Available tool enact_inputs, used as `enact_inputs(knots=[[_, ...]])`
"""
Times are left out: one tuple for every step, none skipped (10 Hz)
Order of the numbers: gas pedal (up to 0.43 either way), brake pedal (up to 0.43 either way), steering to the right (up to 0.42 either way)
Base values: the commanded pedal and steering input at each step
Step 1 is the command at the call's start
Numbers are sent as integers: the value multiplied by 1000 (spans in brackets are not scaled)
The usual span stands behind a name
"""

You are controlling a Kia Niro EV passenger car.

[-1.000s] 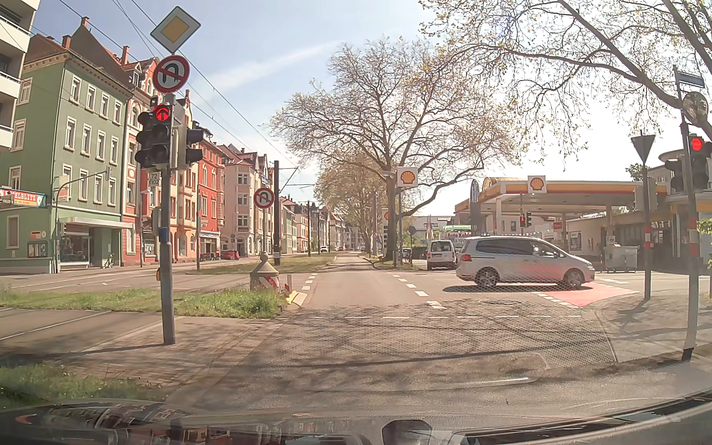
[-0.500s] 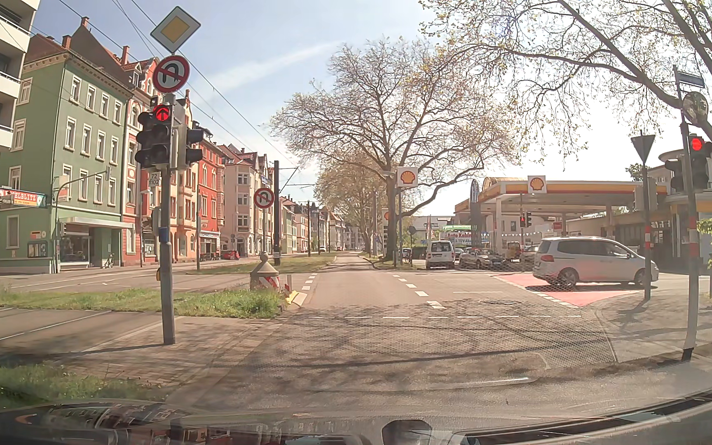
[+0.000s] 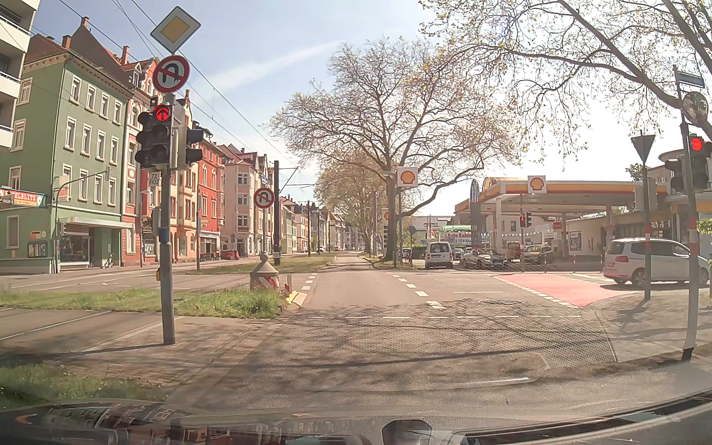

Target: Follow the waypoints while adhering to traffic rules and regulations

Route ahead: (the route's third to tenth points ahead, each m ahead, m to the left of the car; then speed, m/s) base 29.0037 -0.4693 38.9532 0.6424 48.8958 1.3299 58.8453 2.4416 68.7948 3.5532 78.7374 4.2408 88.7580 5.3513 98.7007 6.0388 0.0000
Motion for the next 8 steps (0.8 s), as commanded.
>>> enact_inputs(knots=[[0, 226, -3], [0, 220, -3], [0, 220, -3], [0, 220, -3], [0, 220, -3], [0, 220, -3], [0, 220, -3], [0, 220, -3]])
